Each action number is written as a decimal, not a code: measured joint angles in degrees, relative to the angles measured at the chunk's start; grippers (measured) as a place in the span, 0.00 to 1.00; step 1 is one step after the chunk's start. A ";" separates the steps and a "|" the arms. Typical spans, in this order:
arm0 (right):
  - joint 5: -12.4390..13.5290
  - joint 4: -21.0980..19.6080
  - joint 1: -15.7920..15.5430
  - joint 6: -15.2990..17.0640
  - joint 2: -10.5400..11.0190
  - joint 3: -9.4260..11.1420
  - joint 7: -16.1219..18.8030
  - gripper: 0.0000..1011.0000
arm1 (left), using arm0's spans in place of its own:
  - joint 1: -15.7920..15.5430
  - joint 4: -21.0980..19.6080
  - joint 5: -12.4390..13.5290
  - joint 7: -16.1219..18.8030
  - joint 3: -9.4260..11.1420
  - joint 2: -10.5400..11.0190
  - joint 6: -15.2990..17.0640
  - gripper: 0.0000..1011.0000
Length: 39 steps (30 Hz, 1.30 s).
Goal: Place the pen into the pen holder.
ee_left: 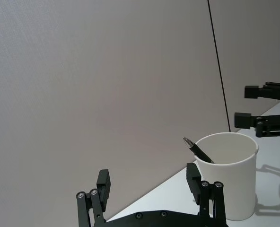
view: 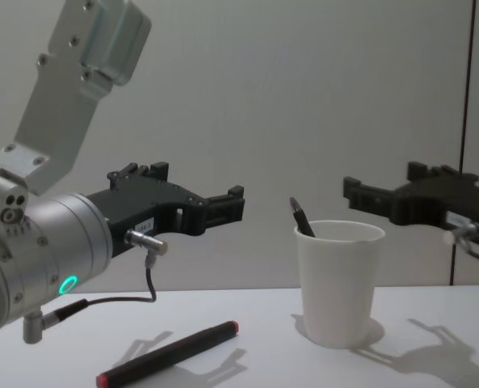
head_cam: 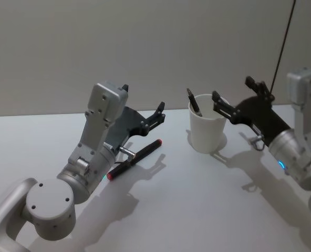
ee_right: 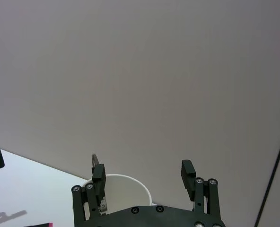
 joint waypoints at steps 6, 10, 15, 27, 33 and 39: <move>1.79 -3.90 -3.29 1.32 1.97 0.21 -2.25 0.99 | 0.00 0.00 0.00 0.00 0.00 0.00 0.00 0.99; 2.99 -6.37 -5.36 2.12 3.22 0.34 -3.68 0.99 | 0.00 0.00 0.00 0.00 0.00 0.00 0.00 0.99; 4.57 -9.74 -8.20 3.30 4.93 0.51 -5.65 0.99 | 0.00 0.00 0.00 0.00 0.00 0.00 0.00 0.99; 7.76 -16.57 -13.95 5.61 8.41 0.90 -9.61 0.99 | 0.00 0.00 0.00 0.00 0.00 0.00 0.00 0.99; 8.21 -17.49 -14.78 5.94 8.91 0.96 -10.18 0.99 | 0.00 0.00 0.00 0.00 0.00 0.00 0.00 0.99; 8.23 -17.55 -14.83 5.95 8.93 0.96 -10.21 0.99 | 0.00 0.00 0.00 0.00 0.00 0.00 0.00 0.99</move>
